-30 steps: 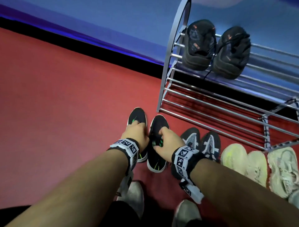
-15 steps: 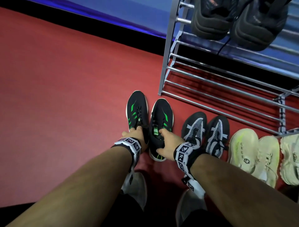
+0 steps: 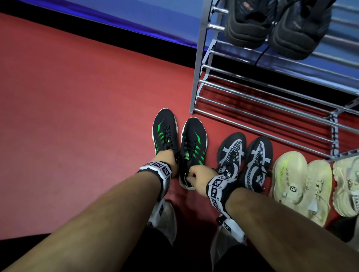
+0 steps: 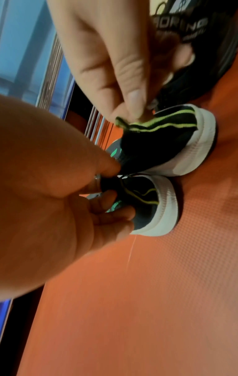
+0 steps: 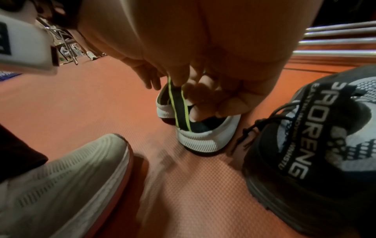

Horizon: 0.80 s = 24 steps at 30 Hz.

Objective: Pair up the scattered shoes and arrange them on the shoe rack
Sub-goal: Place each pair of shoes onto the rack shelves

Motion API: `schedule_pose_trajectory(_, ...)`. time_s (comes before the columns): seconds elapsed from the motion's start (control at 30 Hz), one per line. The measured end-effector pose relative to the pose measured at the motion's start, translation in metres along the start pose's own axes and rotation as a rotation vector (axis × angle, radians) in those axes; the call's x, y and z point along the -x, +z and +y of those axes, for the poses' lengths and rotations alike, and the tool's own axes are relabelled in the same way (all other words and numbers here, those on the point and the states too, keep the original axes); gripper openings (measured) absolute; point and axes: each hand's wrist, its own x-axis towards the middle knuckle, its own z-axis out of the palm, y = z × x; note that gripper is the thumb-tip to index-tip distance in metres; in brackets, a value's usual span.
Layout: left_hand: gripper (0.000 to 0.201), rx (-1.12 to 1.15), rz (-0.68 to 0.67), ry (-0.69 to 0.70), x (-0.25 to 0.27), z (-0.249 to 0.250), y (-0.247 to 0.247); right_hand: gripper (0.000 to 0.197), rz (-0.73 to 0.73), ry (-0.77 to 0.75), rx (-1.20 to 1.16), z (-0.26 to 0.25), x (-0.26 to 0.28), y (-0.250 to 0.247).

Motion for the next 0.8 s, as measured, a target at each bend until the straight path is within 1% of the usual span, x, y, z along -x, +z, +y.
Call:
schedule_pose_trajectory(0.07,0.033,-0.009,-0.018,-0.009,0.003,-0.002,-0.001,0.013,0.017,0.002,0.036,0.0,-0.001,-0.007)
schedule_pose_trajectory(0.1,0.033,-0.027,-0.038,-0.013,0.004,-0.002,-0.002,0.015,0.038,0.01,0.046,-0.001,-0.002,-0.009)
schedule_pose_trajectory(0.13,0.03,-0.045,-0.043,-0.008,0.004,-0.003,-0.004,0.017,0.067,-0.004,0.042,-0.003,-0.002,-0.01)
schedule_pose_trajectory(0.17,0.024,-0.063,-0.057,-0.022,0.007,-0.004,-0.006,0.014,0.072,0.017,0.012,-0.004,-0.003,-0.01)
schedule_pose_trajectory(0.2,0.018,-0.078,-0.058,-0.027,0.008,-0.006,-0.008,0.004,0.082,0.012,-0.023,-0.005,-0.001,-0.011)
schedule_pose_trajectory(0.23,0.016,-0.101,-0.08,-0.043,0.01,-0.008,-0.009,0.018,0.095,0.029,-0.044,-0.006,-0.002,-0.009)
schedule_pose_trajectory(0.27,0.017,-0.126,-0.106,-0.042,0.012,-0.009,-0.009,0.036,0.092,0.014,-0.05,-0.007,0.0,-0.007)
schedule_pose_trajectory(0.3,0.015,-0.16,-0.151,-0.053,0.014,-0.01,-0.007,0.049,0.074,0.008,-0.044,-0.007,0.0,-0.003)
schedule_pose_trajectory(0.33,0.01,-0.177,-0.174,-0.05,0.017,-0.011,-0.005,0.054,0.048,-0.006,-0.028,-0.008,0.001,0.0)
schedule_pose_trajectory(0.37,0.015,-0.184,-0.169,-0.069,0.017,-0.012,-0.001,0.053,0.011,-0.004,-0.012,-0.009,0.001,0.005)
schedule_pose_trajectory(0.4,0.026,-0.174,-0.131,-0.085,0.018,-0.013,0.004,0.049,-0.005,-0.006,0.001,-0.009,0.0,0.01)
schedule_pose_trajectory(0.43,0.035,-0.158,-0.086,-0.134,0.017,-0.012,0.006,0.043,-0.012,0.0,0.006,-0.008,-0.002,0.014)
schedule_pose_trajectory(0.47,0.043,-0.133,-0.034,-0.183,0.016,-0.011,0.007,0.037,-0.003,0.012,0.012,-0.007,-0.003,0.014)
schedule_pose_trajectory(0.53,0.054,-0.056,0.023,-0.28,0.013,-0.01,0.005,0.036,0.025,0.053,0.028,-0.003,-0.008,0.013)
schedule_pose_trajectory(0.6,0.062,0.032,0.006,-0.331,0.008,-0.014,0.002,0.042,0.048,0.101,0.049,0.002,-0.012,0.009)
schedule_pose_trajectory(0.67,0.068,0.084,-0.059,-0.38,0.001,-0.023,0.003,0.045,0.082,0.138,0.039,0.008,-0.016,0.007)
schedule_pose_trajectory(0.8,0.072,0.123,-0.197,-0.378,-0.007,-0.034,0.011,0.043,0.108,0.156,0.0,0.012,-0.02,0.011)
